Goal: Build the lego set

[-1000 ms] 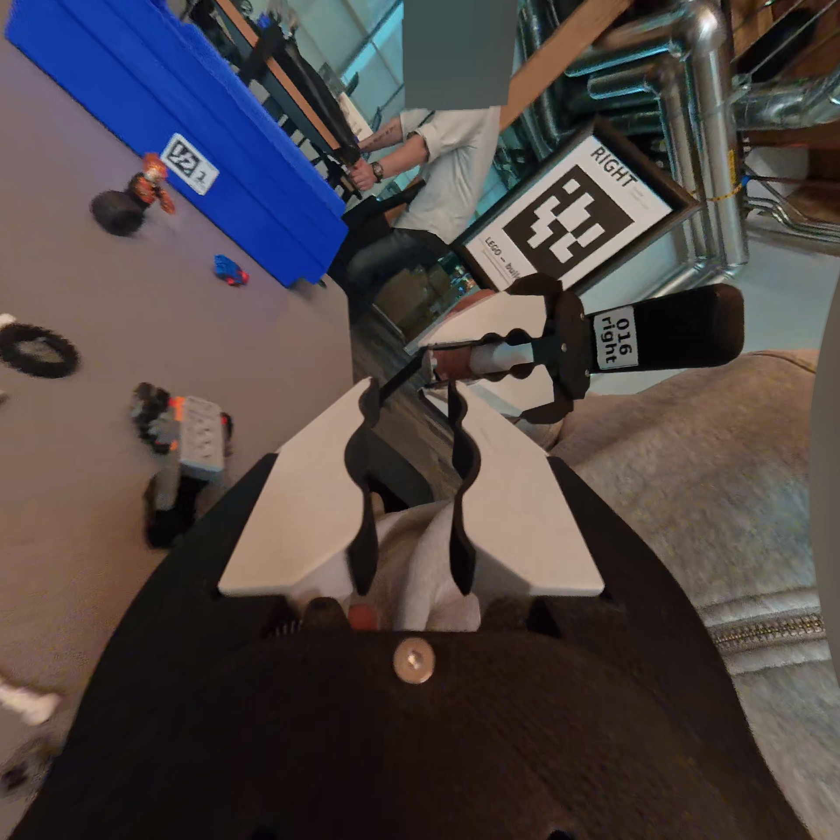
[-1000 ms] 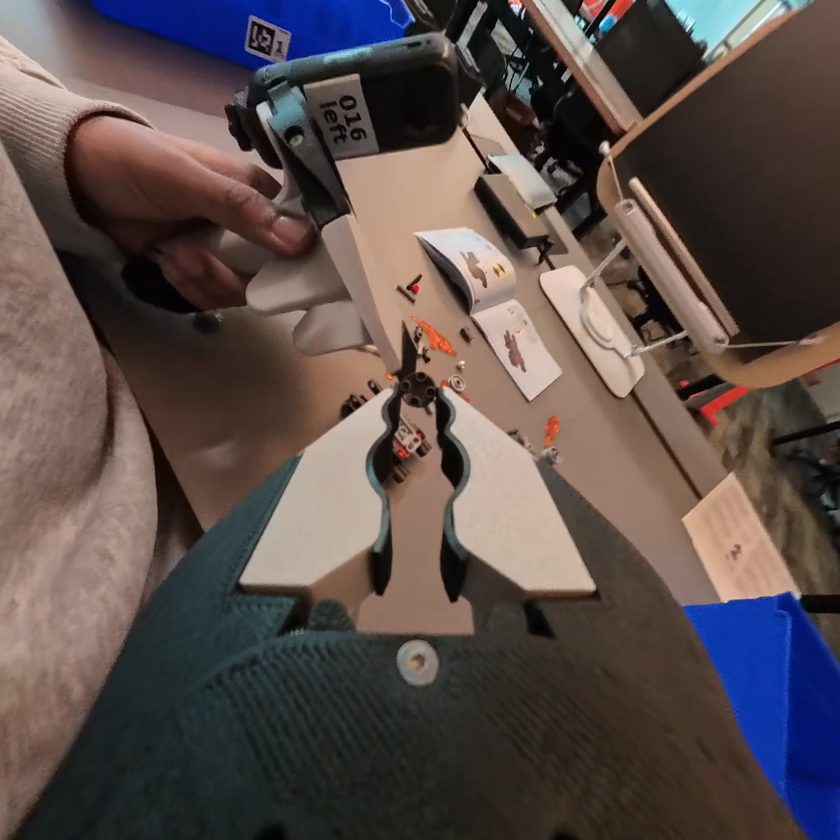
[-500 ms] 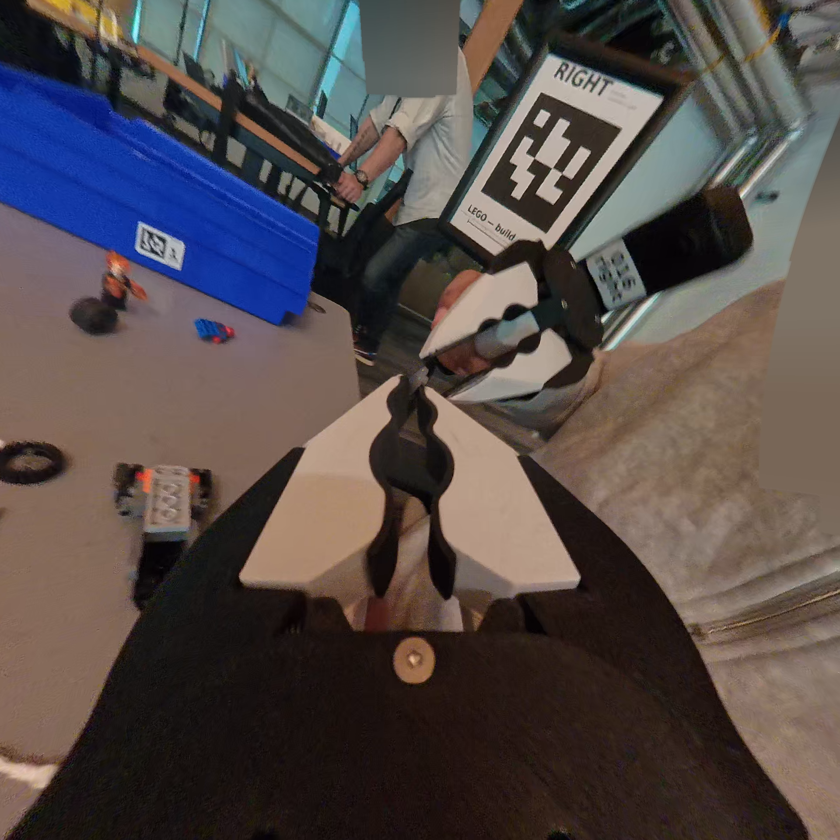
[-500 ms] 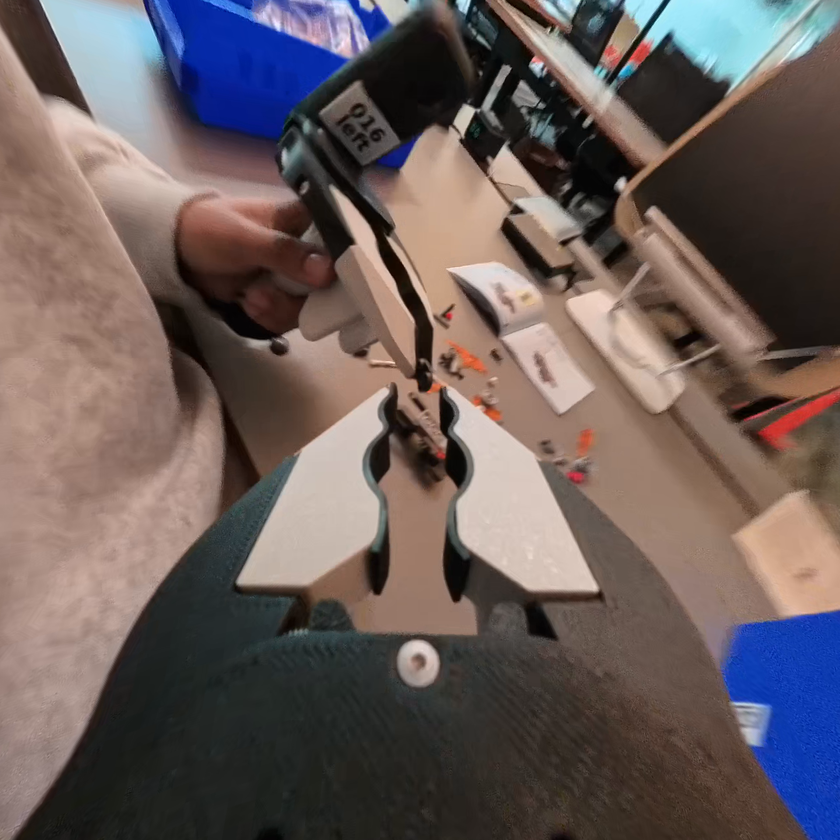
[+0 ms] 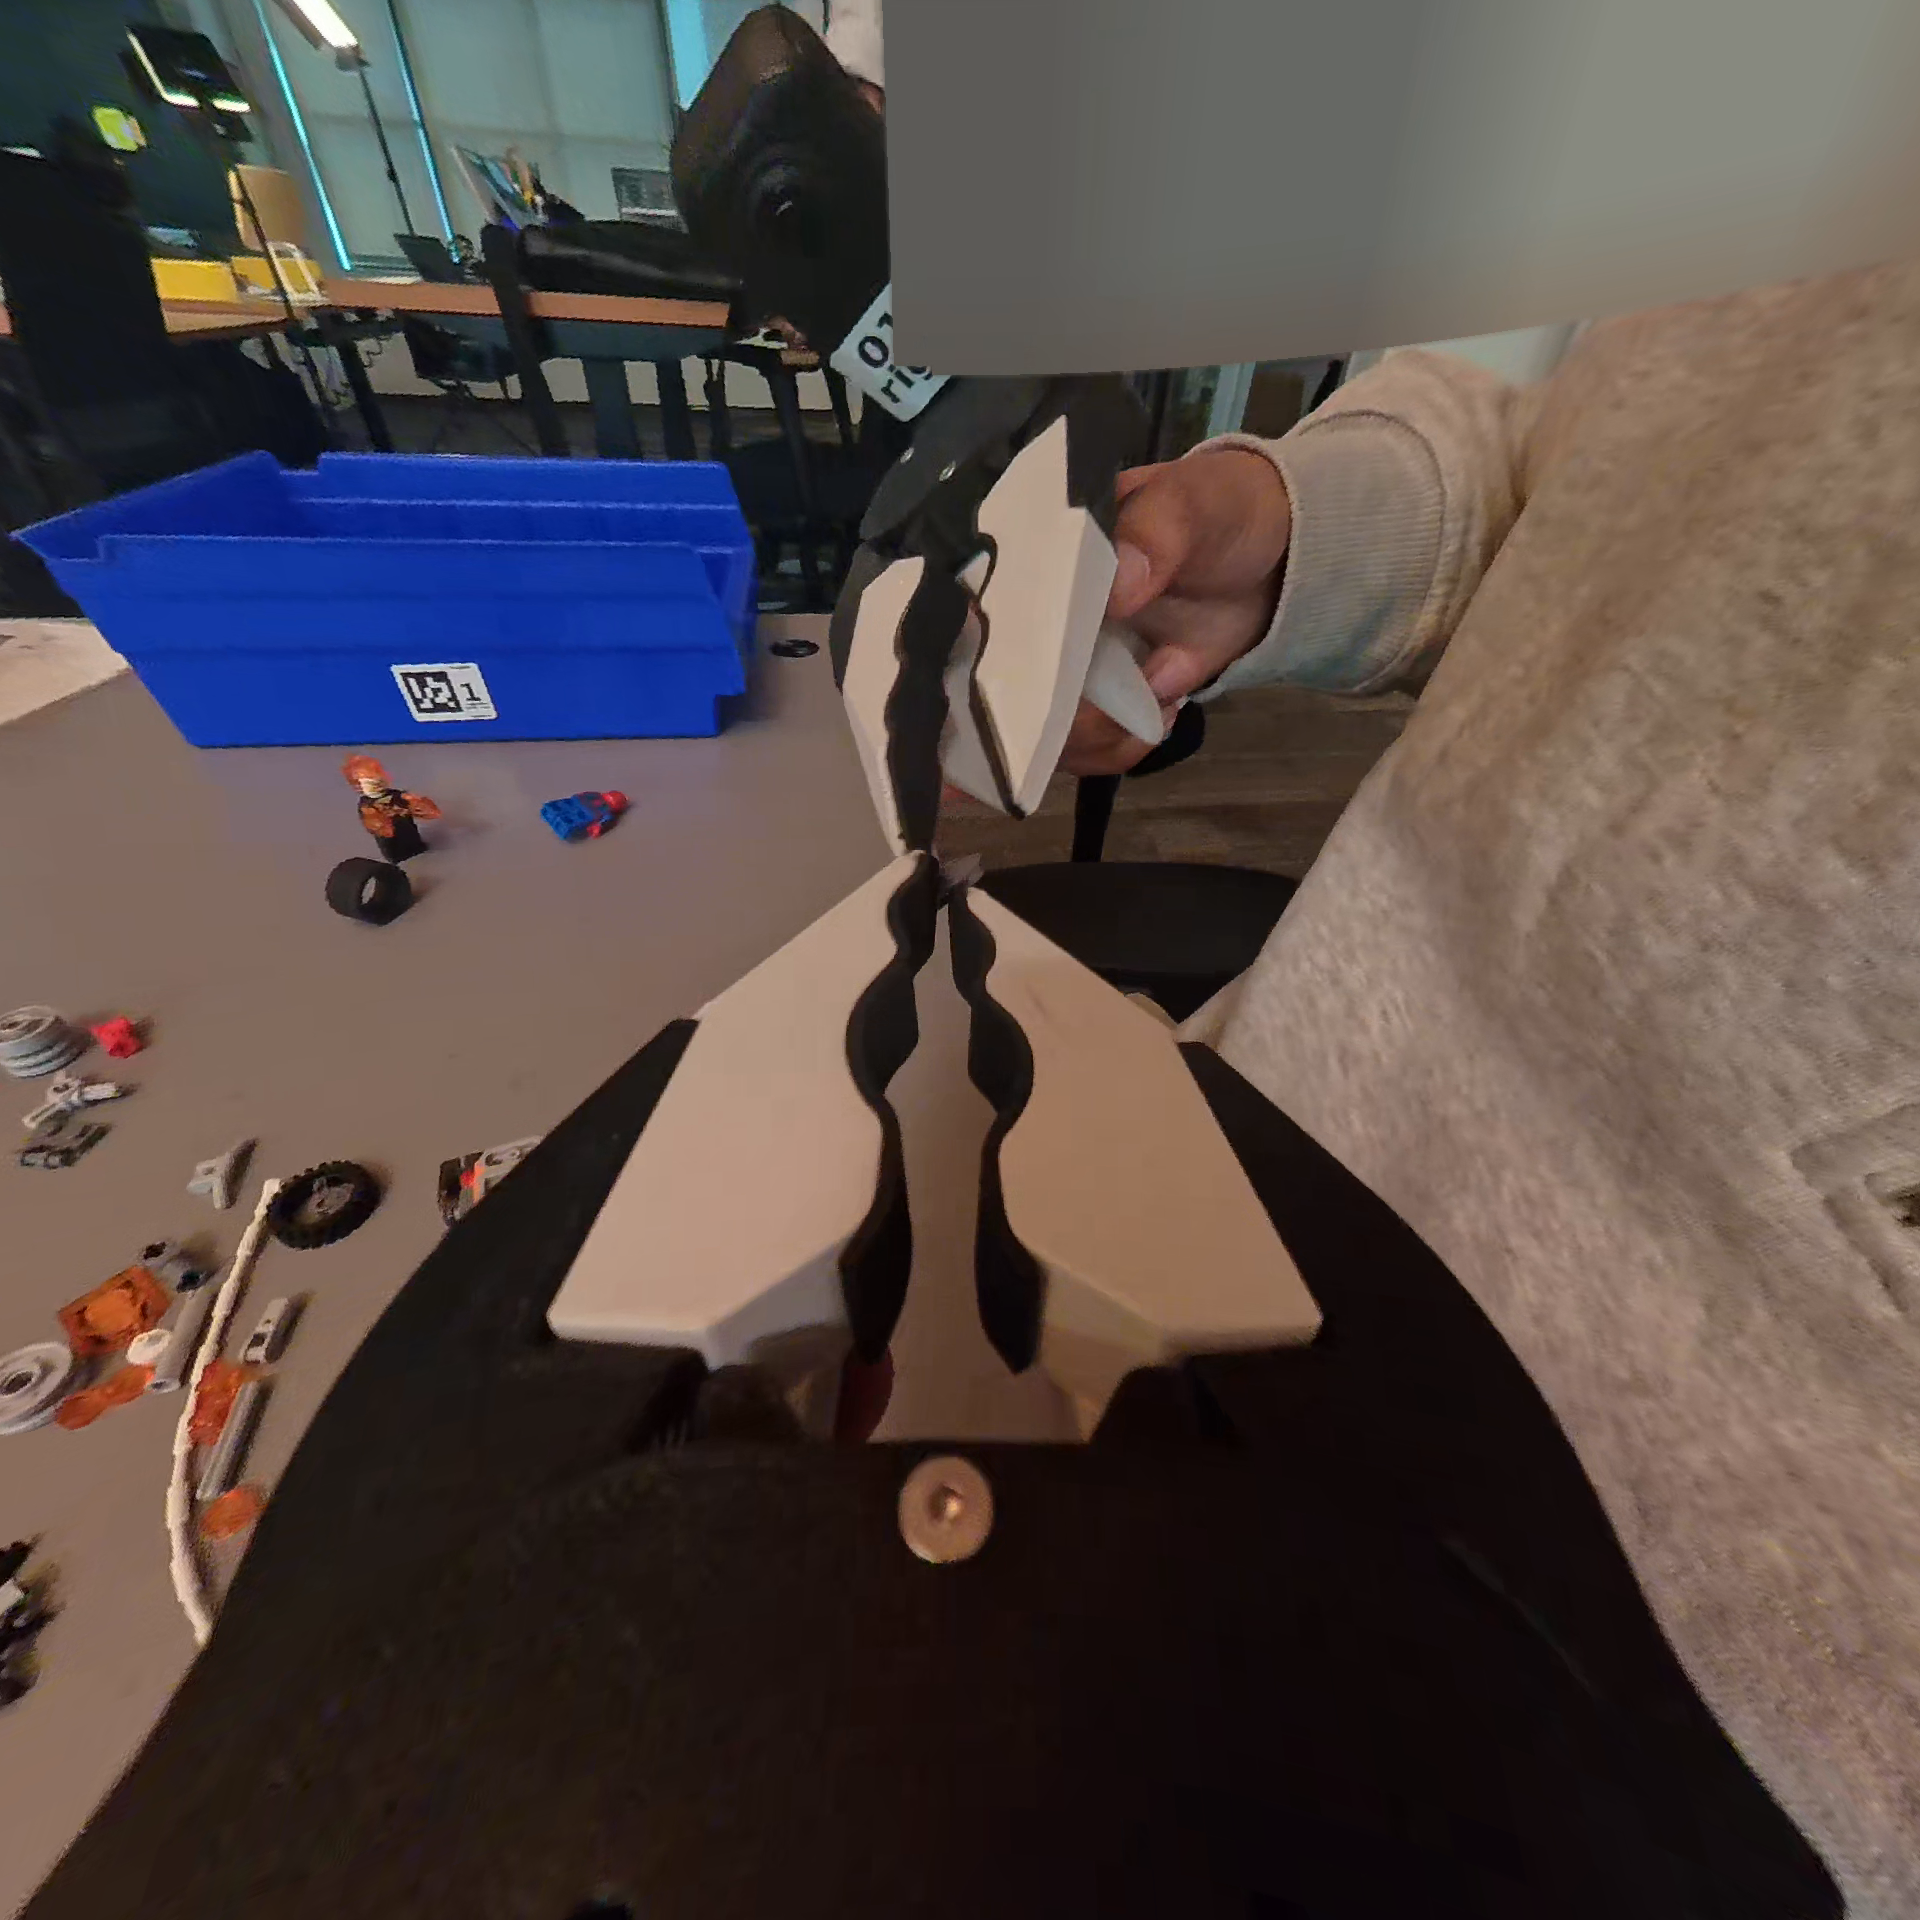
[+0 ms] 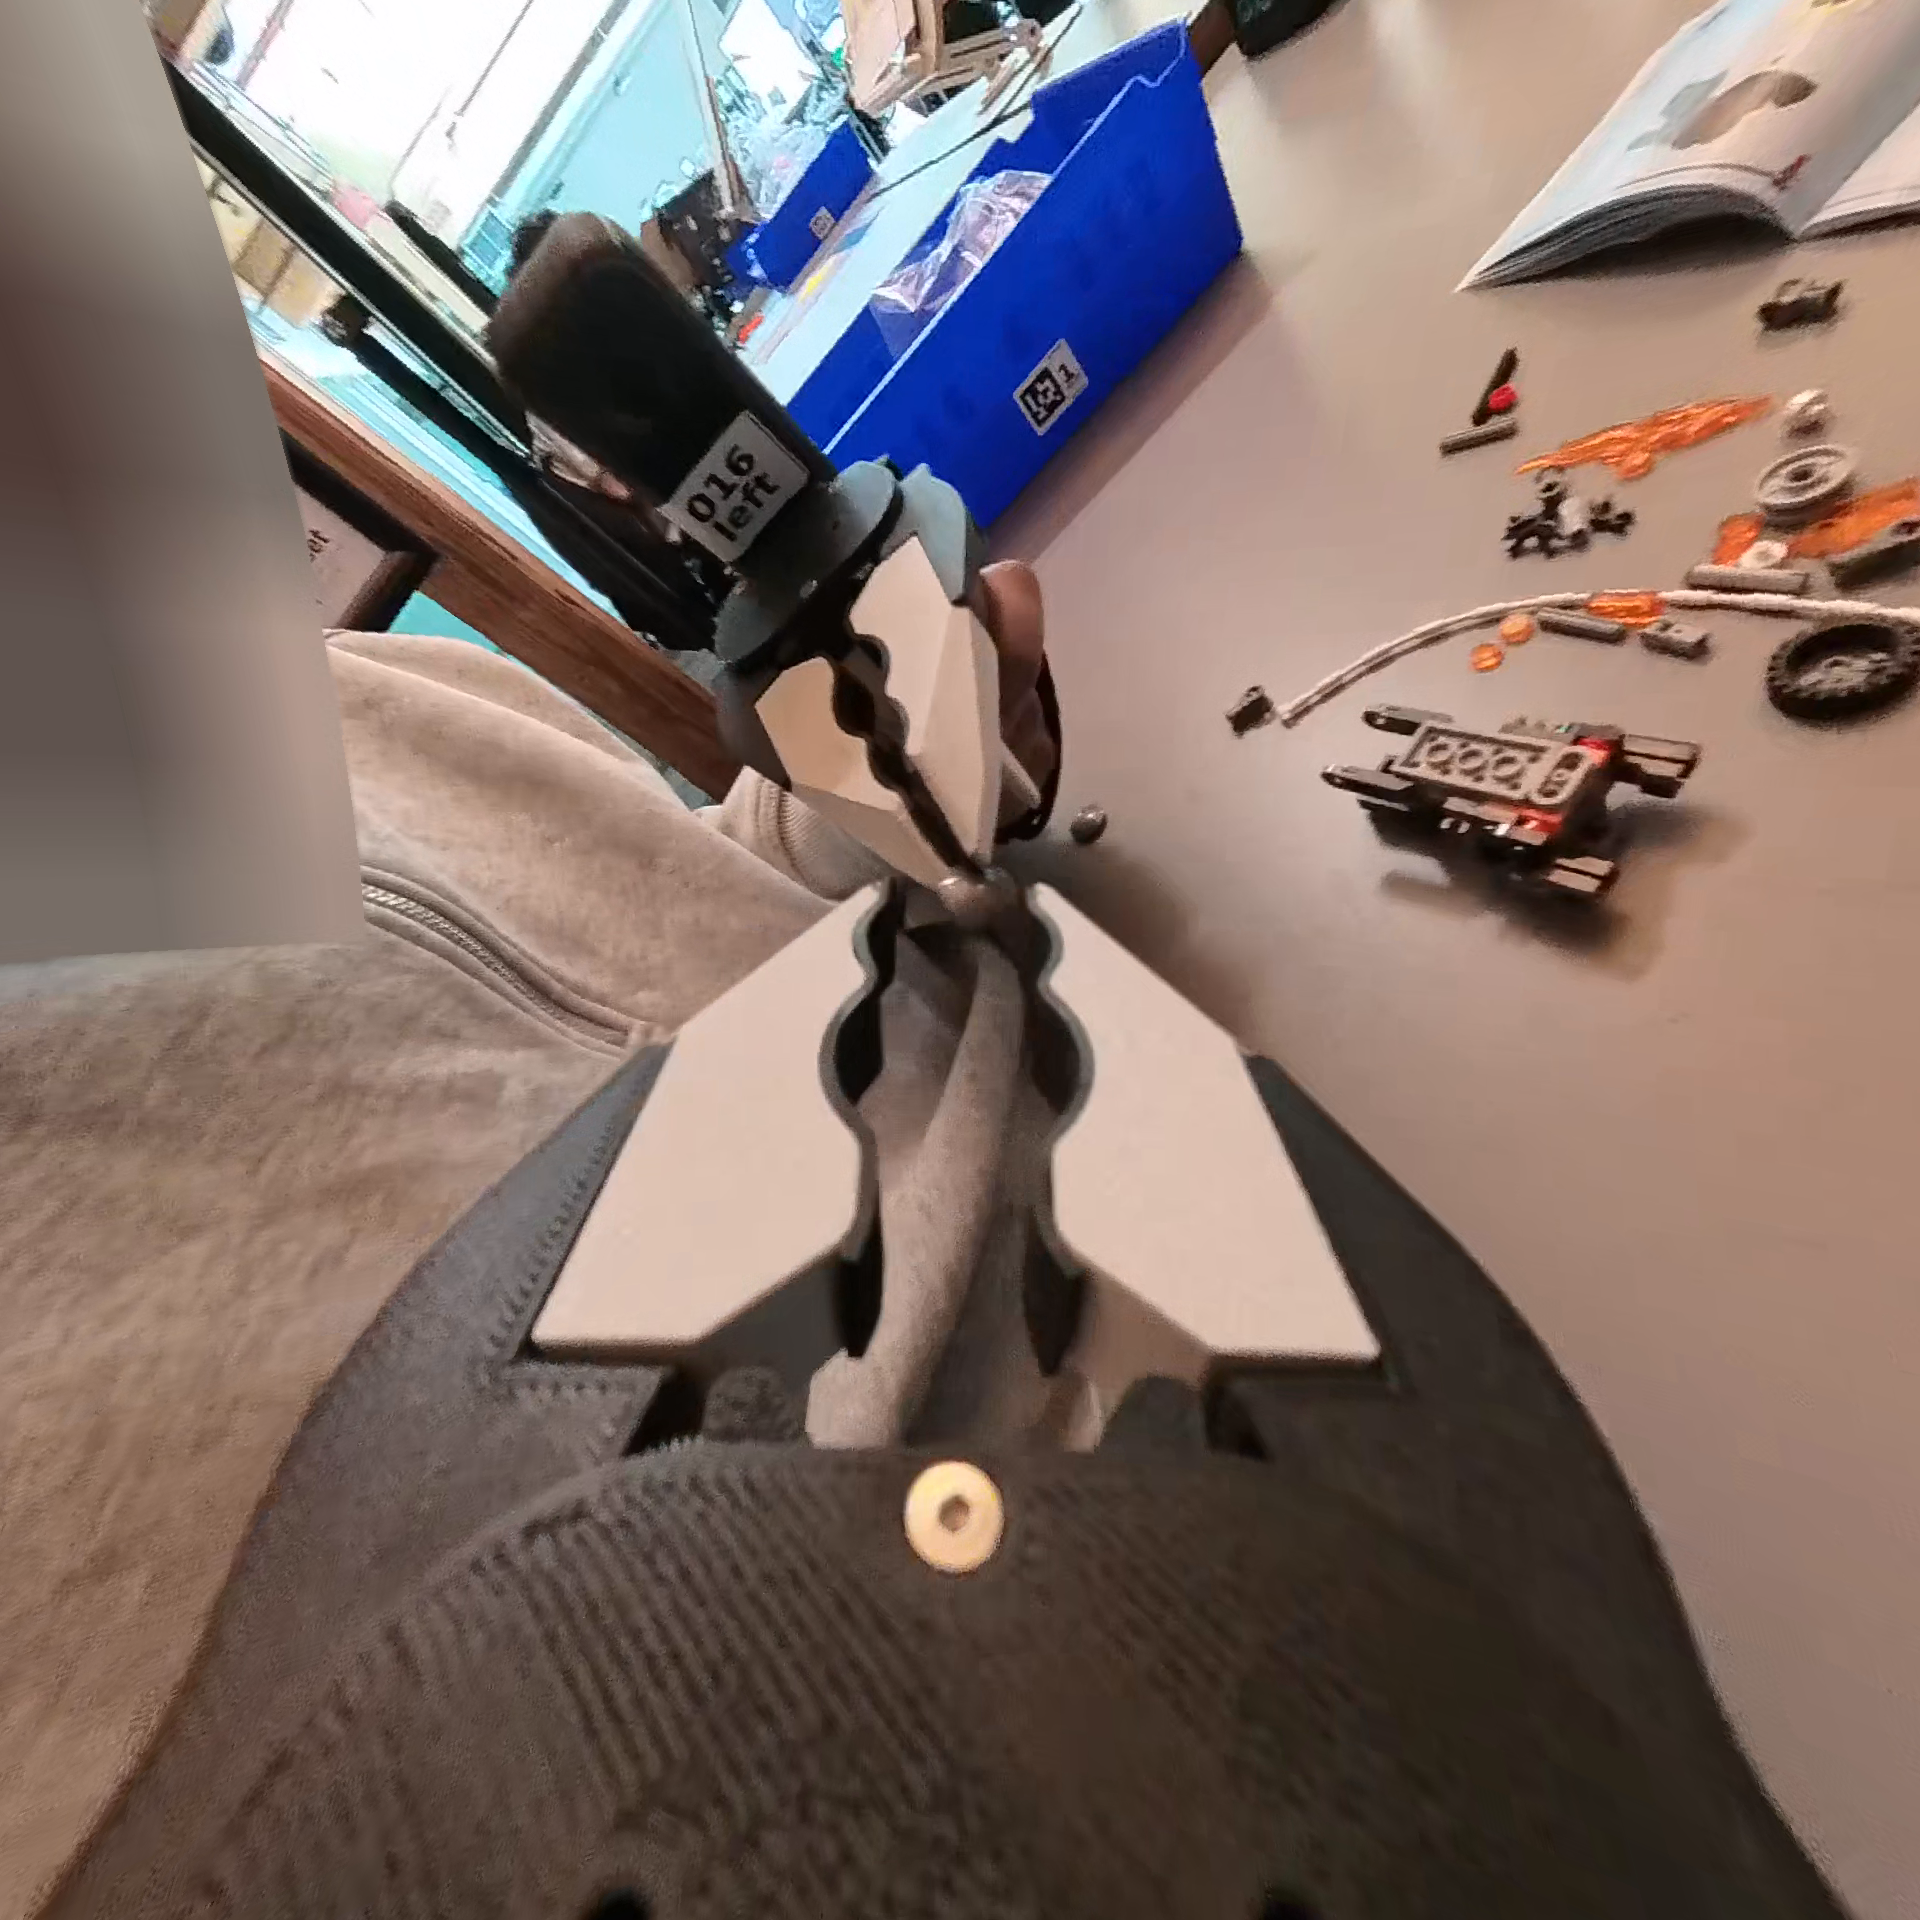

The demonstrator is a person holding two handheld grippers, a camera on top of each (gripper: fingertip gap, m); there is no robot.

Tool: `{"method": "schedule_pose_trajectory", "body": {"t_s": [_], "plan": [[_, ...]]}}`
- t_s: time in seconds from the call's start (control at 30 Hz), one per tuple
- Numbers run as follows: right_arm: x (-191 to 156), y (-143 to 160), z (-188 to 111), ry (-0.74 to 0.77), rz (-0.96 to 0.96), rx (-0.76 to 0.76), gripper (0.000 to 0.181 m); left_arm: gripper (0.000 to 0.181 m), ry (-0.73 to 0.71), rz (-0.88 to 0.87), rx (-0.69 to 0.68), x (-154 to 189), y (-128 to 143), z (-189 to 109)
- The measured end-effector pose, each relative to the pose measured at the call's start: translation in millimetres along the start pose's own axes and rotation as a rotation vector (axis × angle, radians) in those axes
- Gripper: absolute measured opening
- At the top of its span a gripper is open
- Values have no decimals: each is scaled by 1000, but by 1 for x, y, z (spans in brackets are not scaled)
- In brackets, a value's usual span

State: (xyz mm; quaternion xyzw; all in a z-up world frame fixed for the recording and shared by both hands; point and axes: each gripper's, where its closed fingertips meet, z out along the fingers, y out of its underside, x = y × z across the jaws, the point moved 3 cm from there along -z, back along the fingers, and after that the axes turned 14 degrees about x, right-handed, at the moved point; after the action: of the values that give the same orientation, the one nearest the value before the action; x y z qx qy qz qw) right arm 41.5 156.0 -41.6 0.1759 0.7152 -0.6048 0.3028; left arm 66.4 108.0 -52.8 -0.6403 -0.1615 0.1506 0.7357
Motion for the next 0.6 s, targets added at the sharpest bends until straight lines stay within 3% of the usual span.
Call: {"method": "schedule_pose_trajectory", "body": {"t_s": [0.17,0.4,0.6], "plan": [[2,4,1,15,-54,-38,27,0,38,-11,6,5,1,2],[-5,18,3,-46,-84,-130,14,0,118,-63,3,15,4,4],[-5,21,1,-61,-85,-133,13,2,138,-104,-3,15,7,5]]}}
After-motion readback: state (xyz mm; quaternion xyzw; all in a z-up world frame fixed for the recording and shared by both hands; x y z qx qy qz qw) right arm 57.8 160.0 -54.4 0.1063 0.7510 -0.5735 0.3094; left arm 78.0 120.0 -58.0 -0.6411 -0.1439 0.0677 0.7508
